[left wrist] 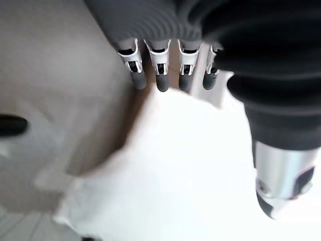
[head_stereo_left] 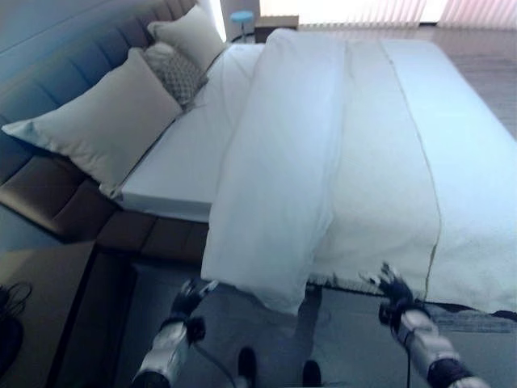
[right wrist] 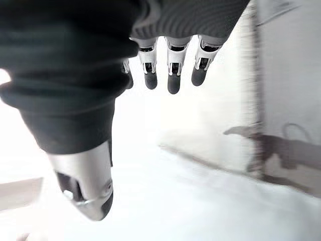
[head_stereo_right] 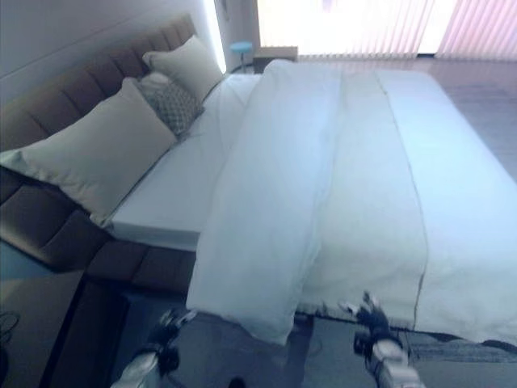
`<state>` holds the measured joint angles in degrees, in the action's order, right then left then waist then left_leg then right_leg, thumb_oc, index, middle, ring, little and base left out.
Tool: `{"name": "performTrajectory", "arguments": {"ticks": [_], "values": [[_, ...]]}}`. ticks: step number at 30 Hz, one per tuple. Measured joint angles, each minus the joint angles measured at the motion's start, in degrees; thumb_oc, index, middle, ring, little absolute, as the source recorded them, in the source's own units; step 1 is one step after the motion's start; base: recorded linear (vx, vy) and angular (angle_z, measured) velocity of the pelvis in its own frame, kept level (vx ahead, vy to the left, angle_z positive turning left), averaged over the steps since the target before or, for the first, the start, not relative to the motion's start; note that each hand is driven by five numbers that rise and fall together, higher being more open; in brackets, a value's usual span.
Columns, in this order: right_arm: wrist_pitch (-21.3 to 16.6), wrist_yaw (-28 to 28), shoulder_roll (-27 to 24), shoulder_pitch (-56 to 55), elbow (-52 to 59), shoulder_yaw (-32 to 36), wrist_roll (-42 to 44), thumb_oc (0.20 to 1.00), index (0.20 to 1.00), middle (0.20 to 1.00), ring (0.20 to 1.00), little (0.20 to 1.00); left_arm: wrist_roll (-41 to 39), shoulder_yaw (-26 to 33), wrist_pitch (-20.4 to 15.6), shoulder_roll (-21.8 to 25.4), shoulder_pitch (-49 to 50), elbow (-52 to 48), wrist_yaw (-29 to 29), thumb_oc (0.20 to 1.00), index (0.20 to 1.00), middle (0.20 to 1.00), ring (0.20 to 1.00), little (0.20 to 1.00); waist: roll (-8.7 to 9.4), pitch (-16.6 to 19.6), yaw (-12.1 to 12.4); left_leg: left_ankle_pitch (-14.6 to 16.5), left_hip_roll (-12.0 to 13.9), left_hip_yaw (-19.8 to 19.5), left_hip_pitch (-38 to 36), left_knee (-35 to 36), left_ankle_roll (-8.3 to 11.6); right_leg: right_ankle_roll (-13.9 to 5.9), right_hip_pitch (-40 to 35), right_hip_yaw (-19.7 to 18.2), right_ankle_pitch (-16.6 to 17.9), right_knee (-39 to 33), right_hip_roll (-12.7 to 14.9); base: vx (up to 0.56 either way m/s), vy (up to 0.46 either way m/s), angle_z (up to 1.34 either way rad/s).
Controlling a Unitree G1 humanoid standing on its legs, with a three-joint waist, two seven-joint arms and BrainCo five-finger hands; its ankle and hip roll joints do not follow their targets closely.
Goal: Make the bed
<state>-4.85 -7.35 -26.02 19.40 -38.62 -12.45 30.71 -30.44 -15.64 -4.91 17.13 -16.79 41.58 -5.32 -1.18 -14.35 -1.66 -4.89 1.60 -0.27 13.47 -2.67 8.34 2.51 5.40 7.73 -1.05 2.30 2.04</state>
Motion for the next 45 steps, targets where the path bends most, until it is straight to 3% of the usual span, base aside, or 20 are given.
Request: {"name": "performTrajectory", "arguments": {"ticks": [2, 3, 4, 5, 7, 10, 12, 13, 15, 18, 21, 31, 34, 36, 38, 45], "values": [[0.15, 1.13, 0.28, 4.32, 3.59, -2.18, 0.12, 1.000, 1.000, 1.000, 1.000, 1.000, -2.59, -0.85, -0.16, 1.13, -1.84, -3.46, 1.24, 1.000, 1.000, 1.000, 1.000, 1.000, -0.49, -0.04, -0.02, -0.30, 0.96, 0.23, -1.24, 1.14, -0.48, -1.57, 1.61, -3.14, 1.33, 0.42, -0.91, 0.05, 0.242, -0.53], [-0.13, 1.55, 0.88, 6.23, 5.80, -3.51, 0.34, 1.000, 1.000, 1.000, 1.000, 1.000, -4.38, -1.50, -0.07, 1.46, -3.43, -4.01, 1.49, 1.000, 1.000, 1.000, 1.000, 1.000, -1.23, 0.02, 0.14, -2.59, 1.48, 0.33, -2.22, 2.74, -4.38, -2.68, 2.61, -4.49, 2.00, 0.68, -1.42, -0.02, 0.262, -0.87], [-0.26, 1.59, 1.50, 8.16, 6.23, -5.58, 0.62, 1.000, 1.000, 1.000, 1.000, 1.000, -5.63, -2.37, -0.20, 2.18, -4.85, -4.57, 1.40, 1.000, 1.000, 1.000, 1.000, 1.000, -0.72, -0.20, 0.82, -2.44, 0.79, 0.98, -1.65, 2.69, -6.07, -3.72, 4.77, -5.89, 2.20, 2.08, -1.08, -0.01, 0.252, -1.06], [-0.33, 1.87, 3.04, 12.01, 6.32, -7.58, 1.48, 1.000, 1.000, 1.000, 1.000, 1.000, -7.48, -3.14, -0.70, 3.17, -8.37, -5.05, 1.68, 1.000, 1.000, 1.000, 1.000, 1.000, 0.66, -1.35, 2.38, -2.26, 0.28, 3.68, -0.98, 2.58, -7.20, -4.17, 7.83, -5.66, 2.74, 4.90, 0.32, -0.01, 0.166, -1.02], [-0.33, 2.19, 4.86, 15.93, 6.80, -10.65, 2.71, 1.000, 1.000, 1.000, 1.000, 1.000, -9.64, -3.80, -0.83, 3.33, -12.96, -4.93, 1.66, 1.000, 1.000, 1.000, 1.000, 1.000, 0.86, -3.35, 2.48, -2.43, -0.12, 6.35, 0.29, 1.49, -8.58, -5.35, 11.07, -4.88, 3.33, 8.80, 1.51, -0.05, 0.185, -0.56], [-0.33, 1.80, 4.84, 24.22, 5.67, -13.77, 6.56, 1.000, 1.000, 1.000, 1.000, 1.000, -14.66, -7.43, -1.14, 4.90, -25.02, -3.73, 2.42, 1.000, 1.000, 1.000, 1.000, 1.000, 1.21, -7.71, 1.94, -0.63, -1.44, 6.50, 3.41, -2.05, -9.96, -6.14, 15.18, -2.90, 3.02, 14.02, 3.76, 0.03, 0.147, 0.05], [-0.41, 1.82, 4.86, 27.31, 5.70, -13.84, 8.30, 1.000, 1.000, 1.000, 1.000, 1.000, -16.77, -7.63, -1.54, 5.37, -28.43, -3.80, 2.58, 1.000, 1.000, 1.000, 1.000, 1.000, 2.12, -8.33, 2.05, -0.95, -1.70, 8.41, 4.57, -1.81, -10.35, -5.93, 14.09, -0.86, 2.84, 9.78, 4.56, 0.09, 0.030, -0.04], [-0.46, 1.95, 4.99, 30.20, 5.56, -14.14, 10.67, 1.000, 1.000, 1.000, 1.000, 1.000, -19.24, -7.76, -1.90, 5.96, -29.89, -3.76, 2.88, 1.000, 1.000, 1.000, 1.000, 1.000, 2.28, -8.62, 2.97, -1.44, -1.51, 9.84, 5.08, -0.66, -10.21, -5.70, 13.93, 0.18, 3.87, 5.01, 4.22, 0.15, -0.036, -0.31], [-1.80, 2.88, 5.35, 33.81, 5.34, -14.22, 15.17, 1.000, 1.000, 1.000, 1.000, 1.000, -22.87, -7.57, -2.06, 7.10, -30.48, -3.36, 3.65, 1.000, 1.000, 1.000, 1.000, 1.000, 2.13, -9.07, 2.32, -2.87, -1.70, 9.36, 6.00, 1.87, -10.22, -5.81, 13.05, 0.27, 7.57, -0.04, 3.43, 0.17, -0.040, -0.12], [-2.28, 3.08, 3.96, 34.18, 4.17, -14.06, 21.08, 1.000, 1.000, 1.000, 1.000, 1.000, -27.06, -8.44, -1.23, 5.37, -31.95, -2.07, 5.20, 1.000, 1.000, 1.000, 1.000, 1.000, 1.73, -9.36, 0.60, -4.63, -1.97, 6.16, 6.64, 4.05, -10.03, -5.85, 11.77, -0.71, 7.81, -2.89, 2.59, 0.09, -0.050, 0.47], [-3.26, 3.30, 6.15, 38.67, 1.52, -14.14, 26.35, 1.000, 1.000, 1.000, 1.000, 1.000, -31.07, -8.61, -0.70, 3.88, -35.33, -1.33, 6.66, 1.000, 1.000, 1.000, 1.000, 1.000, 1.75, -9.41, 0.95, -5.88, -1.48, 5.73, 8.44, 6.26, -9.35, -5.34, 12.32, -0.36, 9.73, -7.52, 1.58, 0.07, -0.109, 0.08], [-3.97, 2.42, 6.94, 51.77, -9.50, -17.24, 28.99, 1.000, 1.000, 1.000, 1.000, 1.000, -34.07, -9.09, -0.50, 1.82, -47.70, 6.05, 6.80, 1.000, 1.000, 1.000, 1.000, 1.000, 1.45, -9.67, 1.03, -6.96, -0.32, 1.52, 20.52, 4.80, -7.89, -4.27, 22.58, 1.37, 10.19, -7.27, -0.08, 0.06, -0.069, 0.10], [-3.95, 1.73, 6.90, 54.27, -11.62, -17.89, 28.97, 1.000, 1.000, 1.000, 1.000, 1.000, -34.07, -9.20, -0.83, 1.78, -50.74, 7.09, 6.44, 1.000, 1.000, 1.000, 1.000, 1.000, 0.83, -10.51, 1.06, -6.96, -0.15, 0.98, 24.35, 3.25, -7.89, -4.00, 27.70, 1.15, 8.59, -2.75, 0.02, 0.02, -0.041, 0.03], [-4.02, 1.68, 6.62, 58.02, -15.47, -21.14, 28.97, 1.000, 1.000, 1.000, 1.000, 1.000, -33.95, -10.64, -1.54, 2.67, -54.24, 8.04, 6.14, 1.000, 1.000, 1.000, 1.000, 1.000, 0.26, -11.08, 1.04, -6.88, -0.43, -0.96, 29.78, 0.50, -7.77, -4.07, 35.31, 0.72, 5.21, 5.19, 0.63, 0.04, -0.021, 0.07], [-4.64, 1.58, 6.58, 60.27, -15.50, -21.10, 29.03, 1.000, 1.000, 1.000, 1.000, 1.000, -33.95, -10.54, -2.03, 3.30, -56.38, 8.85, 5.88, 1.000, 1.000, 1.000, 1.000, 1.000, 0.16, -11.94, 1.07, -7.39, -0.56, -1.66, 32.97, 0.08, -7.41, -3.99, 39.93, 0.64, 4.38, 8.76, 1.00, 0.03, -0.011, 0.06], [-5.92, 0.05, 5.58, 66.39, -18.05, -22.56, 28.96, 1.000, 1.000, 1.000, 1.000, 1.000, -33.94, -11.58, -2.27, 4.58, -57.61, 11.84, 3.02, 1.000, 1.000, 1.000, 1.000, 1.000, 0.25, -12.38, 1.08, -8.80, -0.87, -1.92, 40.27, 0.30, -6.66, -3.91, 50.62, 0.32, 2.03, 15.71, 1.81, 0.01, -0.024, 0.01]]}}
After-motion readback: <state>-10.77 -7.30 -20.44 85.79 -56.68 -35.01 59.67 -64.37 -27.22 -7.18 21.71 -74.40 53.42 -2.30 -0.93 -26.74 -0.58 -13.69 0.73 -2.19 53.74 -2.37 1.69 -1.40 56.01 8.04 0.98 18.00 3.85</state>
